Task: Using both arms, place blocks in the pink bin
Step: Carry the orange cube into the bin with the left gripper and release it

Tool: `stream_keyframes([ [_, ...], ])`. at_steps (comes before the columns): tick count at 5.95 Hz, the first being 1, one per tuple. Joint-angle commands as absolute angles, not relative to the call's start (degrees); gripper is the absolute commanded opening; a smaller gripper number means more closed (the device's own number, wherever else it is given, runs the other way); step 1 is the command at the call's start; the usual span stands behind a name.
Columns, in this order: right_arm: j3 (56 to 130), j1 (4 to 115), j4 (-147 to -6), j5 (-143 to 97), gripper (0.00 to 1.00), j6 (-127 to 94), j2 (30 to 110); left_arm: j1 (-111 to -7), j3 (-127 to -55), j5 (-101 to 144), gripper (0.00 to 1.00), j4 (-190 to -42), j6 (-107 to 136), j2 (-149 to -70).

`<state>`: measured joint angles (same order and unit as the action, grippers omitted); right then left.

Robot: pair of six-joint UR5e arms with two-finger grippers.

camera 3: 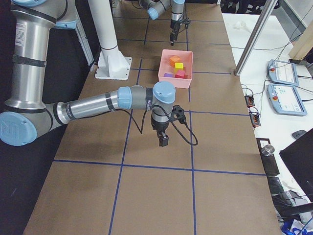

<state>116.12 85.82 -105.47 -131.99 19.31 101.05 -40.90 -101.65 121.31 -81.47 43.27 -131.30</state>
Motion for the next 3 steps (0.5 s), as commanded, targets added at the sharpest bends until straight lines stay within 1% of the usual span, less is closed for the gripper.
stream_keyframes([
  [1,115.84,89.88,-105.47,-132.36,1.00,19.77,103.52,-46.72,-104.67,122.07,1.00,-81.39,29.70,-122.91],
  [3,115.40,93.85,-105.56,-132.10,1.00,19.78,106.51,-56.99,-103.81,126.29,1.00,-81.39,10.82,-115.53],
])
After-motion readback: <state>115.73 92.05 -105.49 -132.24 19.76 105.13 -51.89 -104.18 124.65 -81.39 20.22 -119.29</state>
